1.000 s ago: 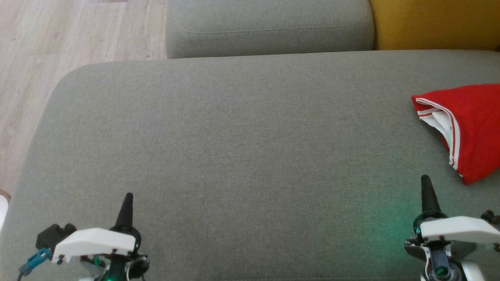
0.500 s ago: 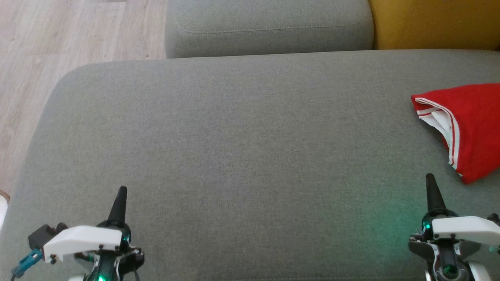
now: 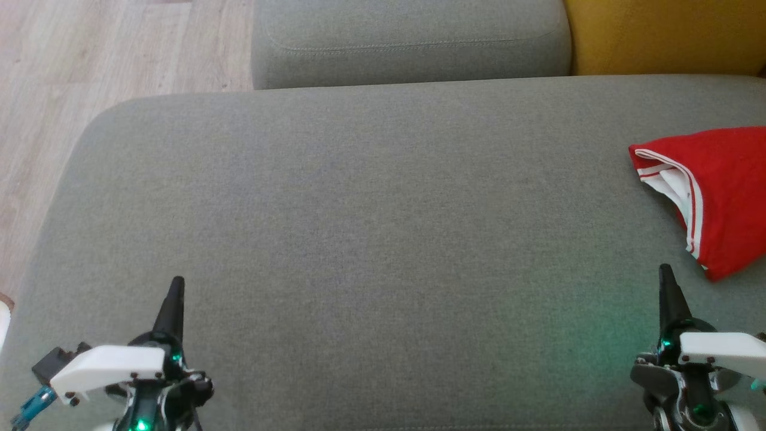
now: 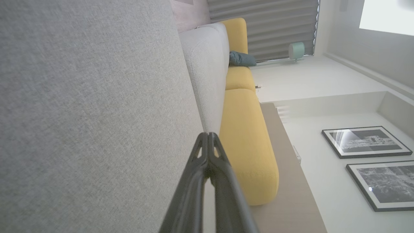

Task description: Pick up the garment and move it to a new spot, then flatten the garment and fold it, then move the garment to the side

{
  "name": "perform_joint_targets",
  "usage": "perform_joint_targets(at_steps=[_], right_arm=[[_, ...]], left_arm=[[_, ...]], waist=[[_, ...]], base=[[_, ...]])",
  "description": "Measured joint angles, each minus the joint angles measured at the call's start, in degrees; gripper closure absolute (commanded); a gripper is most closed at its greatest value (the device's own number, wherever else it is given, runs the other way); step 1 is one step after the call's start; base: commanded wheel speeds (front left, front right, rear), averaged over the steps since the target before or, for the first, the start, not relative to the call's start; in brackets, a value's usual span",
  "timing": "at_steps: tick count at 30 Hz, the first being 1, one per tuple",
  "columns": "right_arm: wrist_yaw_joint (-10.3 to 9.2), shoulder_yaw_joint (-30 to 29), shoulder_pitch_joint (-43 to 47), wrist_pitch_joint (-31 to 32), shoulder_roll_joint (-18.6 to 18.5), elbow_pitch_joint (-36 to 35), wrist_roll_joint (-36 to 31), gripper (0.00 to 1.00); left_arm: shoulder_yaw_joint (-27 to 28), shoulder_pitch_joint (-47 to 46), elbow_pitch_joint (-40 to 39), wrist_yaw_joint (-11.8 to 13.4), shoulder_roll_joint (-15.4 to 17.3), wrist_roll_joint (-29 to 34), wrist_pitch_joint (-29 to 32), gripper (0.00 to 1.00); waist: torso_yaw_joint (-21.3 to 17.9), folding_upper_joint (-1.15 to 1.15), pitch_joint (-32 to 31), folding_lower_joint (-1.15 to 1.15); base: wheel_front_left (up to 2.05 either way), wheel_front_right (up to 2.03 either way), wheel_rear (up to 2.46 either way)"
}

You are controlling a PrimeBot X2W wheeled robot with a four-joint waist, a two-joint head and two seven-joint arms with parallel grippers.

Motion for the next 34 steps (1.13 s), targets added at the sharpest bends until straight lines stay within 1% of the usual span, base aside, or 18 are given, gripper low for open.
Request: perform_joint_targets(at_steps=[3, 5, 17, 34], right_arm=[[0.0, -0.1, -0.07, 0.16, 0.0, -0.04, 1.86, 1.0], [0.0, -0.36, -0.44, 0.64, 0.0, -0.08, 3.98, 1.0], [-0.01, -1.34, -1.07, 2.13, 0.0, -0.79, 11.16, 1.0], [0.0, -1.4, -1.07, 2.15, 0.0, -0.97, 11.58, 1.0]], left_arm=[[0.77, -0.2, -0.09, -0.08, -0.07, -1.87, 0.49, 1.0], [1.46, -0.7, -0.2, -0.58, -0.08, -3.46, 0.98, 1.0], [3.28, -0.89, -0.64, -2.0, -0.26, -9.82, 2.54, 1.0], [3.31, -0.95, -0.7, -2.0, -0.4, -10.21, 2.78, 1.0]], waist=[[-0.03, 0.0, 0.01, 0.0], [-0.06, 0.0, 0.02, 0.0], [-0.17, 0.0, 0.06, 0.0], [-0.17, 0.0, 0.06, 0.0]], base=[[0.0, 0.0, 0.0], [0.0, 0.0, 0.0], [0.0, 0.0, 0.0], [0.0, 0.0, 0.0]])
